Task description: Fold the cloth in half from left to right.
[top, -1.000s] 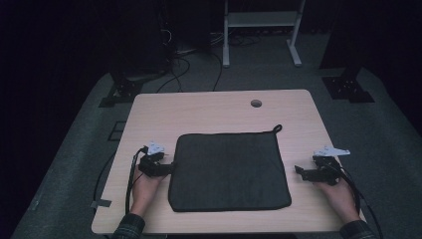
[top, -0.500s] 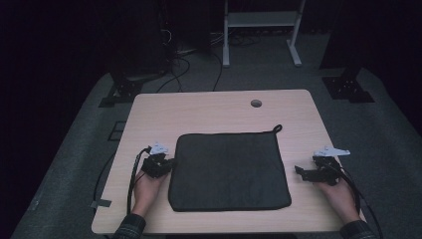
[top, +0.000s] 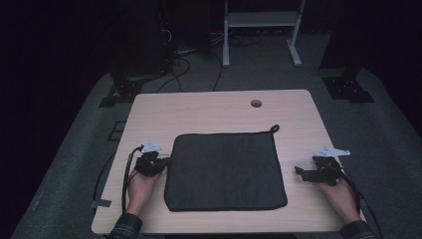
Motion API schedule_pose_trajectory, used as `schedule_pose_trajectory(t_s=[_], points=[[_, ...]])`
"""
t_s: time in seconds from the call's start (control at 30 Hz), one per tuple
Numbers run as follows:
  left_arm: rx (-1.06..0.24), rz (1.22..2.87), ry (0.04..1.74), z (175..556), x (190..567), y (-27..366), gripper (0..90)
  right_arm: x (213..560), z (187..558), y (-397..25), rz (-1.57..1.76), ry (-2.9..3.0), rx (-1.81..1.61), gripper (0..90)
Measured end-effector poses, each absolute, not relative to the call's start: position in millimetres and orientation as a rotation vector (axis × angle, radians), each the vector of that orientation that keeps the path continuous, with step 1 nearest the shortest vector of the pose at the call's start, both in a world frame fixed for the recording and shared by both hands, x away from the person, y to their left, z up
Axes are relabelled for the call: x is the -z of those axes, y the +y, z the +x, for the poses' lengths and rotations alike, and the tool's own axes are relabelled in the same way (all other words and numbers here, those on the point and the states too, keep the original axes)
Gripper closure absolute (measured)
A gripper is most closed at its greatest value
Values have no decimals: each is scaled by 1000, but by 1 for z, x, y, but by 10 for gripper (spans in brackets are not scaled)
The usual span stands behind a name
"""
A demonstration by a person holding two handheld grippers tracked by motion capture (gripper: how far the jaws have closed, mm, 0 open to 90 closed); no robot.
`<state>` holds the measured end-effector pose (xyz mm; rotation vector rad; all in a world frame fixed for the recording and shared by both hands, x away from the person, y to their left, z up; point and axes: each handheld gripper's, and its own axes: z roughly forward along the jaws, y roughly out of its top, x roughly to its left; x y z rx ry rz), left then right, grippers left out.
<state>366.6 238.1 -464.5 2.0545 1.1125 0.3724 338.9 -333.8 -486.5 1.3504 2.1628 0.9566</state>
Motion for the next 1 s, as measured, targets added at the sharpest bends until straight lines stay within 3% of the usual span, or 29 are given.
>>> schedule_pose_trajectory(t_s=[0.53, 1.0], points=[[-533, 2017, 1242, 360, 450, 293, 868, 487, 339, -334, 1351, 2162, -957, 136], [-372, 1834, 1120, 357, 429, 278, 867, 487, 339, -334, 1353, 2163, -957, 135]])
